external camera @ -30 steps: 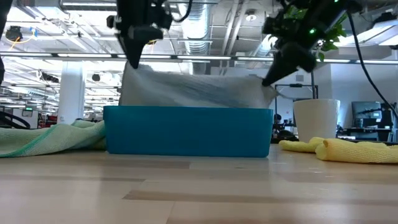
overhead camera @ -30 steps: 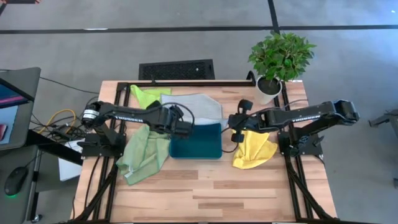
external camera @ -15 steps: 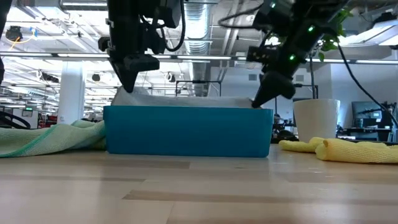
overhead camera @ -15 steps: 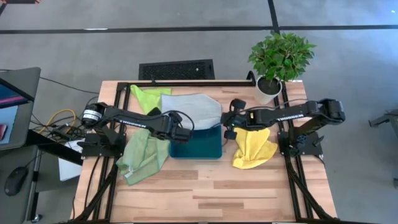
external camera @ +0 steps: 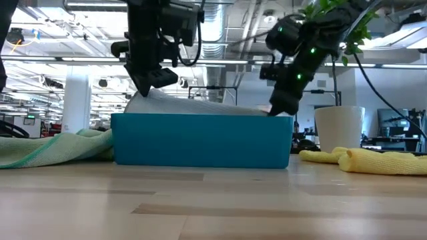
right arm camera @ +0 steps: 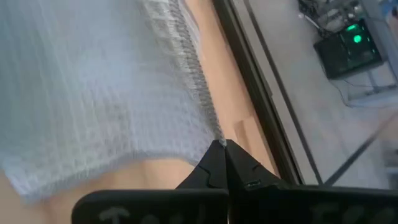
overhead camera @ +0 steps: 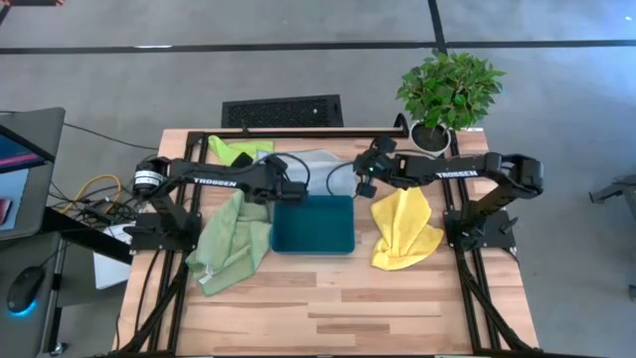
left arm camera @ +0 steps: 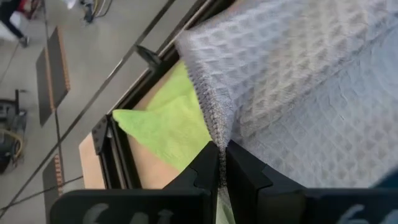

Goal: Fold microfiber towels
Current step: Fold the gray microfiber towel

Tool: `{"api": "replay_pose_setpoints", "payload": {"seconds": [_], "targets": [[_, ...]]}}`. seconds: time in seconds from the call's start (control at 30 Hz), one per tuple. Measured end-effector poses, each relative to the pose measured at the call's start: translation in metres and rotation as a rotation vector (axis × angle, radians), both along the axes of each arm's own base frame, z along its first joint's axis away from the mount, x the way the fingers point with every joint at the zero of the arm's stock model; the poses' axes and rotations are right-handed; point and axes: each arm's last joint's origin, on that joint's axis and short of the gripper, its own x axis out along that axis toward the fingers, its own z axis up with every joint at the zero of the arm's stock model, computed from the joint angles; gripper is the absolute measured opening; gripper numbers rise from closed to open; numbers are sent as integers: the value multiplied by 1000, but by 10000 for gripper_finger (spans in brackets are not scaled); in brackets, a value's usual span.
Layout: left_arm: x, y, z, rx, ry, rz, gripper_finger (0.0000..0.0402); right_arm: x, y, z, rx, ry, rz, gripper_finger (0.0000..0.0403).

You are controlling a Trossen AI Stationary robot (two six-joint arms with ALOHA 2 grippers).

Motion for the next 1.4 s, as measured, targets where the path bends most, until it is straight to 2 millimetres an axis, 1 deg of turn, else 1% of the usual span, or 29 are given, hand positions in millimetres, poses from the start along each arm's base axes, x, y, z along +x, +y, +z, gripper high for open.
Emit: {"api": "replay_pose_setpoints", "payload": {"seconds": [0.03, 0.1, 0.17, 0.23, 0.47, 0.57, 0.7, 0.8, 1.03, 1.23, 1.3, 1.4], "targets": [[0, 4, 0, 1, -3, 13, 13, -1, -4, -2, -4, 9, -2, 1], [-2, 12, 0, 1, -3, 38, 13, 4, -12, -6, -31, 1, 3, 2], [-2, 18, 0, 2, -15, 59, 13, 5, -18, -12, -40, 26, 8, 2], [-3, 25, 0, 1, -16, 76, 13, 8, -22, -15, -51, 35, 14, 2], [-4, 38, -1, -34, -37, 99, 13, 11, -26, -14, -62, 43, 15, 2], [-4, 41, -1, -33, -42, 113, 13, 12, -26, -12, -64, 41, 16, 12], [-6, 45, -1, -37, -46, 127, 14, 12, -26, -12, -70, 49, 27, 36], [-7, 48, -2, -55, -46, 135, 23, 12, -26, -12, -71, 50, 26, 50], [-8, 56, -2, -76, -42, 139, 73, 12, -26, -12, -72, 51, 27, 84], [-7, 63, -2, -43, -36, 115, 124, 12, -26, -12, -75, 49, 24, 145], [-7, 65, -1, -15, -18, 95, 135, 12, -26, -12, -75, 48, 24, 166], [-6, 64, -1, -30, 24, 47, 145, 12, -26, -10, -74, 47, 23, 192]]}}
